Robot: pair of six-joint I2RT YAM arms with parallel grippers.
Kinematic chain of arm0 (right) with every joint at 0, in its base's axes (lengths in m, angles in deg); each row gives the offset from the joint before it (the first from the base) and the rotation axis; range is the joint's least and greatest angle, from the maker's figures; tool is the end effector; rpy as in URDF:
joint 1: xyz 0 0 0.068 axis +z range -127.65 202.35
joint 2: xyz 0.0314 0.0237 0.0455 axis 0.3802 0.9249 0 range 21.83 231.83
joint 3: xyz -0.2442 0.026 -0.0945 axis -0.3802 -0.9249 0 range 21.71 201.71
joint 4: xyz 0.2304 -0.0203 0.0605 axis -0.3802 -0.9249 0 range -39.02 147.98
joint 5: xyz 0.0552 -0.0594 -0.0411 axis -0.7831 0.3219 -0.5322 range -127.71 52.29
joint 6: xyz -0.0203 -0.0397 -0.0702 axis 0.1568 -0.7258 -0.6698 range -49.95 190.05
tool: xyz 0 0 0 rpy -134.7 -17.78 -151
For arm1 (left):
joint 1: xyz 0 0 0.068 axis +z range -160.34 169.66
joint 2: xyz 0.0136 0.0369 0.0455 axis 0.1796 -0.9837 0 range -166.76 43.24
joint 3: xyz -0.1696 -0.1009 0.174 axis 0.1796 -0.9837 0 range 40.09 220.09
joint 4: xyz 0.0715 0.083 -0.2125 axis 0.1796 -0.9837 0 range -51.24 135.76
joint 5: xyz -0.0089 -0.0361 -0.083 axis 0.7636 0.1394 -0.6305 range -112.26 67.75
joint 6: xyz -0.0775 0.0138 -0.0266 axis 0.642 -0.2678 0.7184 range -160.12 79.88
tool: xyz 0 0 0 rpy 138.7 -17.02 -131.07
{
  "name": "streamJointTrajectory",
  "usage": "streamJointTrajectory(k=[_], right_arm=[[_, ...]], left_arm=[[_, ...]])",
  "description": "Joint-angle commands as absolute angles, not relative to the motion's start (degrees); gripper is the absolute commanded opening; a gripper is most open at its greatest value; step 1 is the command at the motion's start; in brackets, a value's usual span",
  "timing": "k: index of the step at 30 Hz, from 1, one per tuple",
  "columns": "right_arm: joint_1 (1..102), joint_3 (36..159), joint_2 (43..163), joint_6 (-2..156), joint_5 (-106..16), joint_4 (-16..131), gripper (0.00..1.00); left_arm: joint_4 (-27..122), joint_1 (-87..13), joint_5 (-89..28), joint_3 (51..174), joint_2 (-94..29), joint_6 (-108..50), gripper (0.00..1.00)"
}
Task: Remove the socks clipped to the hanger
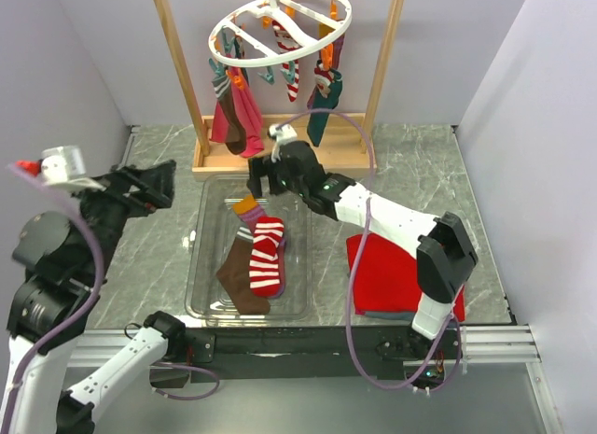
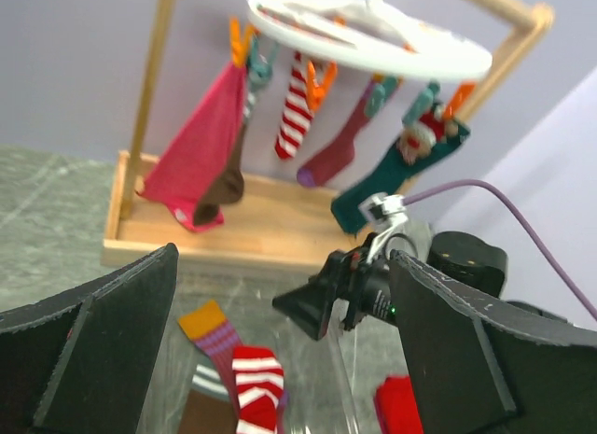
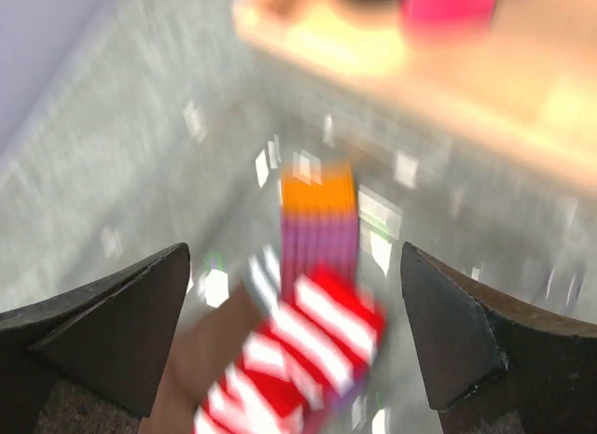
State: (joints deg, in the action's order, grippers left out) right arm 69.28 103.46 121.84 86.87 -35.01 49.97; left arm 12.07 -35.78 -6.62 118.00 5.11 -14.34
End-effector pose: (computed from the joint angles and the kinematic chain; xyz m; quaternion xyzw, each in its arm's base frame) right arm 0.2922 0.3075 0.2866 -0.2086 0.8231 0.2617 0.4588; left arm 0.0940 -0.0231 0.4731 -0.1032 0.6620 -0.2364 0.7037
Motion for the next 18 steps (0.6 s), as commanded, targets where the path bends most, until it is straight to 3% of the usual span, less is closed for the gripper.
streamJointTrajectory(k=[1,11,15,18], right_arm=[[71.3,111.59,126.06,81.84,-27.97,69.54,1.0],[73.68,137.36,147.07,70.95,-13.29,75.99,0.99],[73.76,138.86,150.32,68.39,-10.21,79.51,0.84],[73.76,139.39,151.29,67.6,-10.55,80.65,0.79]], left_arm=[[14.99,-35.83,-1.52,117.79,8.17,-14.54,0.99],[15.17,-35.75,-2.92,115.33,11.16,-14.63,0.99],[14.91,-35.83,-3.44,114.36,12.21,-14.72,0.99],[14.82,-35.83,-3.8,113.74,12.74,-14.89,0.99]])
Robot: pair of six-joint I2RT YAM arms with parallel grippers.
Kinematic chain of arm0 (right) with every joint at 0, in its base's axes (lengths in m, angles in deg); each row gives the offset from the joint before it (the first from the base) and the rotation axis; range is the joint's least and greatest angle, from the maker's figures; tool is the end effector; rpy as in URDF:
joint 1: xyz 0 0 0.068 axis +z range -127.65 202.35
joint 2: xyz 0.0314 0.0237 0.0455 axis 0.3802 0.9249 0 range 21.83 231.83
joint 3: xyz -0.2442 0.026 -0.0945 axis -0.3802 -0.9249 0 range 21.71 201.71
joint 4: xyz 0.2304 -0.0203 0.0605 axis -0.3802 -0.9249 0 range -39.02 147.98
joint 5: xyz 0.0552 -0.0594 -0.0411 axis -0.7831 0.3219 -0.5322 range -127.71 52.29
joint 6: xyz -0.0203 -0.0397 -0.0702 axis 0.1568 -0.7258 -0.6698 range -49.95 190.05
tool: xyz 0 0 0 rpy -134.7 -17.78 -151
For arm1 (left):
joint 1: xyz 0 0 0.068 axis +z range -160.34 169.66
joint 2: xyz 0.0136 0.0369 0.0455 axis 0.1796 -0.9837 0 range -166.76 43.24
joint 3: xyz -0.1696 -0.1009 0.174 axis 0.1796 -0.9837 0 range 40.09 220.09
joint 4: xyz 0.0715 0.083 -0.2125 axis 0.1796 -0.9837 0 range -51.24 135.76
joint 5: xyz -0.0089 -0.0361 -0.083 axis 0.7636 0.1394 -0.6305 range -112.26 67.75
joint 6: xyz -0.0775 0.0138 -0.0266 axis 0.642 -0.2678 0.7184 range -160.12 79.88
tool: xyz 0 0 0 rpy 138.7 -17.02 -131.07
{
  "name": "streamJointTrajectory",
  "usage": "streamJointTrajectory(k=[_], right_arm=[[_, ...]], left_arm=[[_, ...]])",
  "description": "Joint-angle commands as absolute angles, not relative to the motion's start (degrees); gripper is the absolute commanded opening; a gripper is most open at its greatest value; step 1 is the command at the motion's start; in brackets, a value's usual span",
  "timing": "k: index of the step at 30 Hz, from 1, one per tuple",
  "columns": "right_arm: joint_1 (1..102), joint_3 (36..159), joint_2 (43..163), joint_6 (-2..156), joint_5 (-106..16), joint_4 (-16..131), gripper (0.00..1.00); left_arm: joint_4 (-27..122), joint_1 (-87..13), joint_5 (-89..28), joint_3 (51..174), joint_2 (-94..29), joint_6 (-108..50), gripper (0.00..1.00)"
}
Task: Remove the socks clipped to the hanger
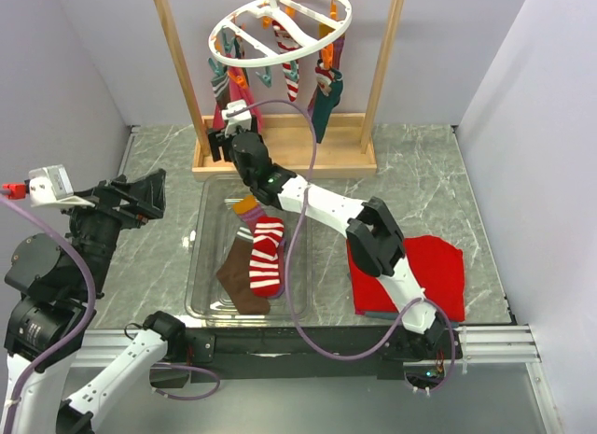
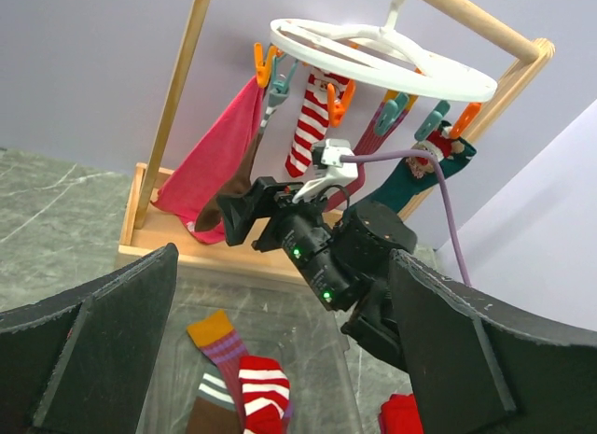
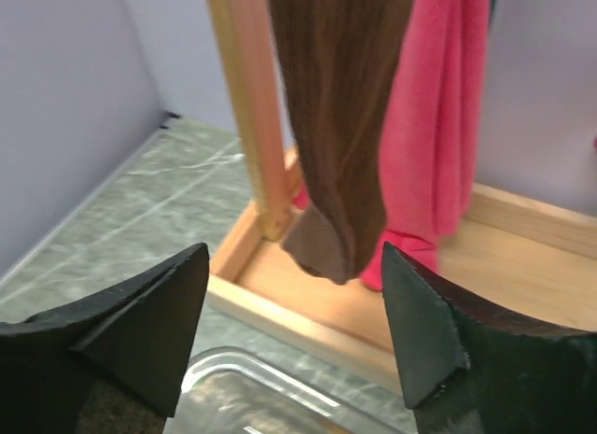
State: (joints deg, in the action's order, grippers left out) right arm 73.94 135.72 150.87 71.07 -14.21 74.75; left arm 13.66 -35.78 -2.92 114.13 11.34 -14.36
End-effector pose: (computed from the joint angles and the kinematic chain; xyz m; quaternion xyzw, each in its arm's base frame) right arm 0.3641 0.4125 0.3158 -0.1590 0.6788 0.1843 0.6928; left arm 0.0720 -0.0077 0.4653 -0.1305 0.6330 -0.2290 0.7279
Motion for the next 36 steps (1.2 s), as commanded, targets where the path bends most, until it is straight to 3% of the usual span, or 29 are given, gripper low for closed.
streamJointTrajectory(k=[1,11,16,17,23,29,36], right_arm=[[73.76,139.83,151.56,67.25,-10.82,81.0,0.78],[73.68,148.26,158.06,62.06,-8.27,83.11,0.59],[73.32,151.43,160.0,62.49,-8.62,83.03,0.37],[73.24,151.52,159.65,63.02,-9.49,82.77,0.29],[73.85,146.61,154.66,63.55,-10.21,83.55,0.01],[77.09,131.32,142.54,62.41,-9.41,85.84,0.0],[77.63,122.35,129.69,72.84,-14.94,71.98,0.0]], left_arm=[[14.82,-35.83,-3.88,113.57,12.92,-15.07,0.99],[14.64,-35.83,-2.83,113.48,14.15,-15.77,1.0],[14.29,-35.83,-3.36,113.21,14.06,-15.77,0.97],[14.21,-35.83,-3.53,113.13,13.71,-15.69,0.96],[14.38,-35.83,-4.85,112.51,12.31,-14.72,0.95],[14.29,-35.75,-7.92,112.33,8.45,-12.09,0.95],[16.39,-35.83,-15.92,111.98,4.31,-6.64,0.95]])
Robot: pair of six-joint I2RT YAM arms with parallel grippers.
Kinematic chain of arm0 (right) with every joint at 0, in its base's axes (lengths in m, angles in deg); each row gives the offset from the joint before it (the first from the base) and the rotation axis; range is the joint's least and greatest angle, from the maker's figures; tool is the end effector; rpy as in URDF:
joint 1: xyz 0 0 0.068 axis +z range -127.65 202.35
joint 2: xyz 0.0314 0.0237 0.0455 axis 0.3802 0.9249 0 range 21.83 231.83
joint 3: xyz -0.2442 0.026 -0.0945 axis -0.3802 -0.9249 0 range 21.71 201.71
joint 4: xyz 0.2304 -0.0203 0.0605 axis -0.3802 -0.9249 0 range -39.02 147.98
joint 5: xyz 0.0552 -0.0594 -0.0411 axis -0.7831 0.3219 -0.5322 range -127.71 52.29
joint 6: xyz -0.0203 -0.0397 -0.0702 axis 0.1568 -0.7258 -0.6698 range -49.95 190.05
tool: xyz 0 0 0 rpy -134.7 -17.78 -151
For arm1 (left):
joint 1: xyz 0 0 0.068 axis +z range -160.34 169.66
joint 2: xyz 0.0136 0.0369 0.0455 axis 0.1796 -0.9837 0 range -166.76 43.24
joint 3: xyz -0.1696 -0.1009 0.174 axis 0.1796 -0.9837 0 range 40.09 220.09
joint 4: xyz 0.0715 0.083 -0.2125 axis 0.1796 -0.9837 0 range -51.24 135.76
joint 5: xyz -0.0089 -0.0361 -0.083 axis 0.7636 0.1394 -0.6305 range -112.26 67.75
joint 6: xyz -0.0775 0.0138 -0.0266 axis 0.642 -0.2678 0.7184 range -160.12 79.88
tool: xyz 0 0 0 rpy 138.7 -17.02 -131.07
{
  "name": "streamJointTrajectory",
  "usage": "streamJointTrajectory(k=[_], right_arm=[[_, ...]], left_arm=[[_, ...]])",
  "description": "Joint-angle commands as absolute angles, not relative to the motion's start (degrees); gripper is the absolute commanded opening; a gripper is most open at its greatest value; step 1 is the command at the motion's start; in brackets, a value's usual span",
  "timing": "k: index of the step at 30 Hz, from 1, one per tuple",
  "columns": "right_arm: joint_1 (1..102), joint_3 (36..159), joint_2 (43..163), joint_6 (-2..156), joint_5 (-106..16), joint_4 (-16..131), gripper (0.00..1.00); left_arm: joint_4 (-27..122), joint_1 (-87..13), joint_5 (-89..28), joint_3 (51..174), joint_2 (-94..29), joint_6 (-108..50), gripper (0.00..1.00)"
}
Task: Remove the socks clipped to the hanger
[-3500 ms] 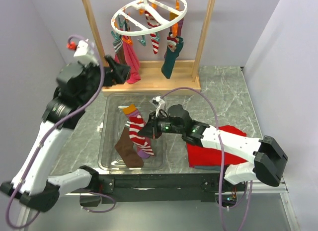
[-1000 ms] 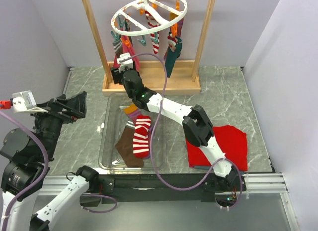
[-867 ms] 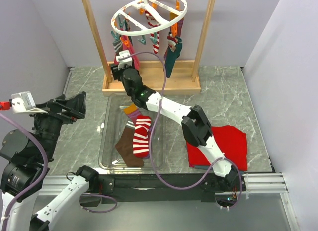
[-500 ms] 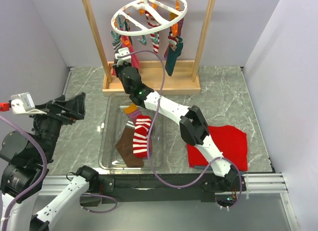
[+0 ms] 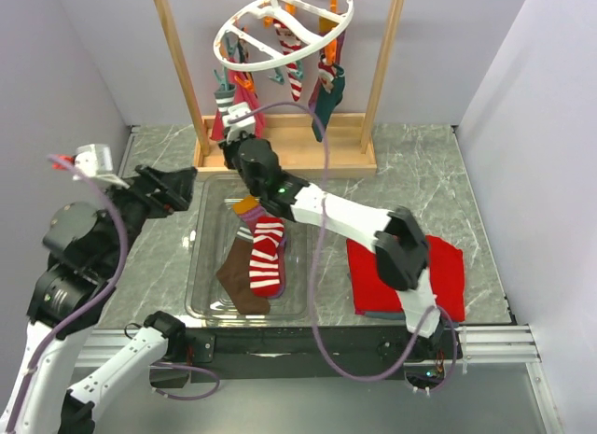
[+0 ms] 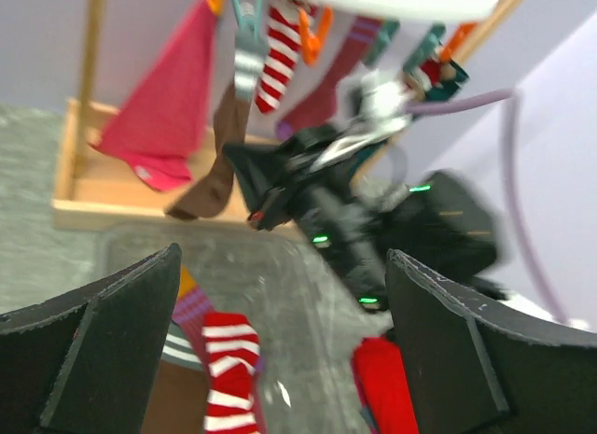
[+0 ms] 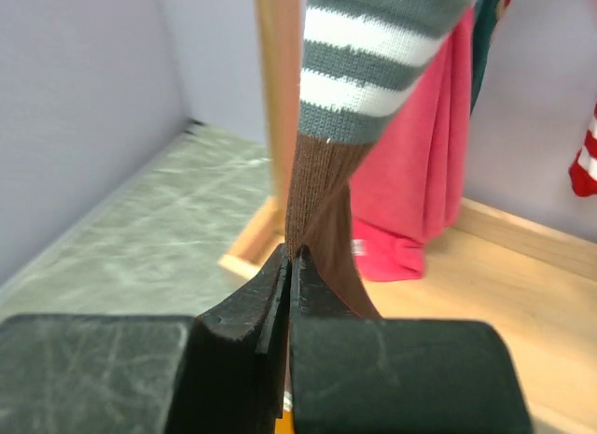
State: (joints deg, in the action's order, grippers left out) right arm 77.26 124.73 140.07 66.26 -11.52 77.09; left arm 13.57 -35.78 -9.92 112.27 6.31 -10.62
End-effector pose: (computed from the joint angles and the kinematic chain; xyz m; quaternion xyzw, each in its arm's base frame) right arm 0.3183 0.3972 0.3467 -0.1816 0.6607 0.1675 0.7088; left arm 0.1038 -0.0322 0.4504 -0.1022 0.6808 -0.2672 0.6743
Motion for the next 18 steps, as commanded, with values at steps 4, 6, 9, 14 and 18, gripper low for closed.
streamJointTrajectory(k=[4,6,9,14,18], right_arm=[[77.54,117.52,123.27,75.59,-18.9,68.26,0.0],[77.37,114.27,119.49,76.82,-20.57,67.21,0.0],[76.58,112.68,116.5,77.26,-23.99,64.23,0.0],[75.96,110.22,112.98,78.14,-27.78,63.07,0.0],[75.87,106.18,110.17,79.72,-29.27,65.26,0.0]], left_arm=[[18.42,-35.83,-19.26,113.73,1.67,-4.44,0.94],[18.86,-35.75,-20.67,115.66,-0.43,-3.82,0.94],[19.48,-35.83,-21.81,118.47,-3.6,-3.03,0.94],[20.97,-35.83,-22.43,121.47,-8.69,-1.62,0.94],[20.18,-35.83,-20.69,125.94,-13.26,-1.36,0.94]])
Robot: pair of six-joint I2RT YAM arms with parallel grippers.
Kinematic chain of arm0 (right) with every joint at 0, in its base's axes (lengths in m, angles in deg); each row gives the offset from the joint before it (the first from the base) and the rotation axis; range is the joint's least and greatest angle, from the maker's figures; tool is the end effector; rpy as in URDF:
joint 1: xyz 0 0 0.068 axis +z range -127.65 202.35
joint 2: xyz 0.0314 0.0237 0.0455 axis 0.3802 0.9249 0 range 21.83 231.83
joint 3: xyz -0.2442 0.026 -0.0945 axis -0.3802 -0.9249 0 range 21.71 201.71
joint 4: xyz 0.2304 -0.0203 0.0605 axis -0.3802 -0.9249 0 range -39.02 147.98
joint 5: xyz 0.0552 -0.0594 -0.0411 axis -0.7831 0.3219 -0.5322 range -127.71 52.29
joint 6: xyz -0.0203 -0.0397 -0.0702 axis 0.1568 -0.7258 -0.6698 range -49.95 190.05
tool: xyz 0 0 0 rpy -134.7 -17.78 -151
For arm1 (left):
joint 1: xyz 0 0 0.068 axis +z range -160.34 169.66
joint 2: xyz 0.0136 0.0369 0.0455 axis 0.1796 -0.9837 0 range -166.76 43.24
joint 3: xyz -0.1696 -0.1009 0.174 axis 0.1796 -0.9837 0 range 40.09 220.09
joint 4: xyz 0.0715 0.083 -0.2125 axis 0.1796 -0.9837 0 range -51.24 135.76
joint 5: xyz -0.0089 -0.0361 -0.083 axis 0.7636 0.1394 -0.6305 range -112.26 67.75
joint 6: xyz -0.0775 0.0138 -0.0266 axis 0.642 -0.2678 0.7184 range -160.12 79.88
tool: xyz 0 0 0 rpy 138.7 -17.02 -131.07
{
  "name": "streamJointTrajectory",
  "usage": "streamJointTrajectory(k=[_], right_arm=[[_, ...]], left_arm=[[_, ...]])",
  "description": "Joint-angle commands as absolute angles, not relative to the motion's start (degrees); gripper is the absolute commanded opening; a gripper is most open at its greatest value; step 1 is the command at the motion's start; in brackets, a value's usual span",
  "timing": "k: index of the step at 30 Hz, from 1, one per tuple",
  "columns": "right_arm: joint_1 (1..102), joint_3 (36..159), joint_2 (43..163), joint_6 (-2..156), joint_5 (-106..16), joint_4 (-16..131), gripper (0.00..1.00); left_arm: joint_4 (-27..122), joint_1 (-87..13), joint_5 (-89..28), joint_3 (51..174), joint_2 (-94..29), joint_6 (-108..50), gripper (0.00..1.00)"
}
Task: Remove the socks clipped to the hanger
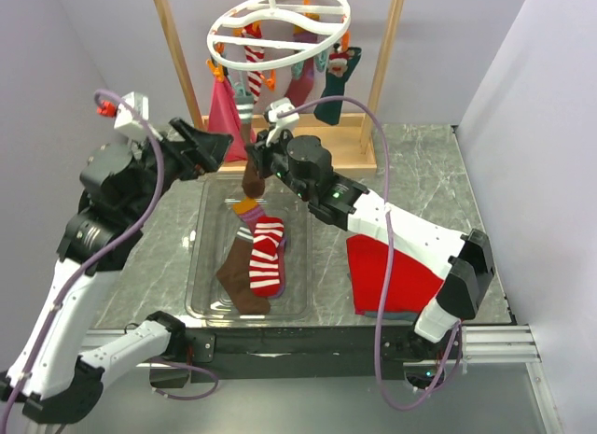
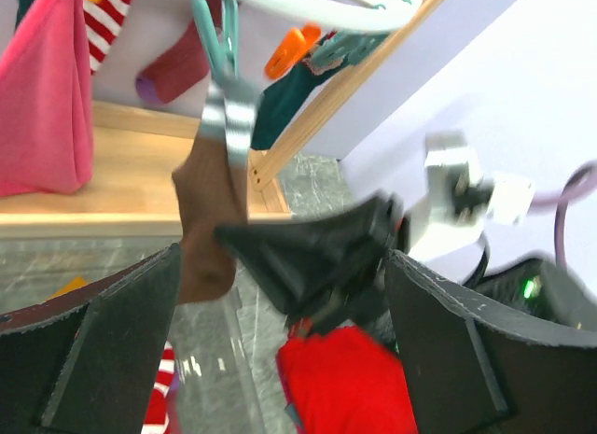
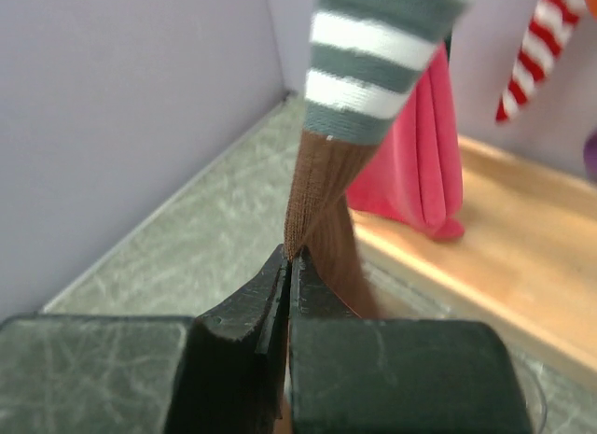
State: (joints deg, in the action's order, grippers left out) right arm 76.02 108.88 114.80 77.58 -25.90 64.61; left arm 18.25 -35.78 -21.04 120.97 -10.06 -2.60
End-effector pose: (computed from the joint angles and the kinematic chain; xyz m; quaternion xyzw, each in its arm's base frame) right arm 0.2514 0.3167 0.4067 -0.2062 0.6711 0.2985 0.6466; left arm 0.1659 -0.0772 0.4728 -0.0819 0.7019 -0.3630 0.6073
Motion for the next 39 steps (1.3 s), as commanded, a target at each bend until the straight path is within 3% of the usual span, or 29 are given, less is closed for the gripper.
streamJointTrajectory(k=[1,12,28,39], right_arm=[[75.7,105.65,109.56,79.98,-29.36,65.71,0.0],[75.35,105.9,110.34,80.86,-30.24,65.19,0.0],[74.64,105.82,111.4,80.95,-30.68,65.54,0.0],[74.55,105.03,110.87,80.95,-30.33,65.53,0.0]], left_arm=[[20.27,-35.83,-20.06,126.83,-15.27,-1.45,0.93],[19.21,-35.83,-13.38,139.22,-31.37,-7.59,0.78],[21.15,-35.83,-4.77,148.62,-44.82,-15.16,0.76],[20.54,-35.83,-5.64,154.52,-50.44,-15.95,0.65]])
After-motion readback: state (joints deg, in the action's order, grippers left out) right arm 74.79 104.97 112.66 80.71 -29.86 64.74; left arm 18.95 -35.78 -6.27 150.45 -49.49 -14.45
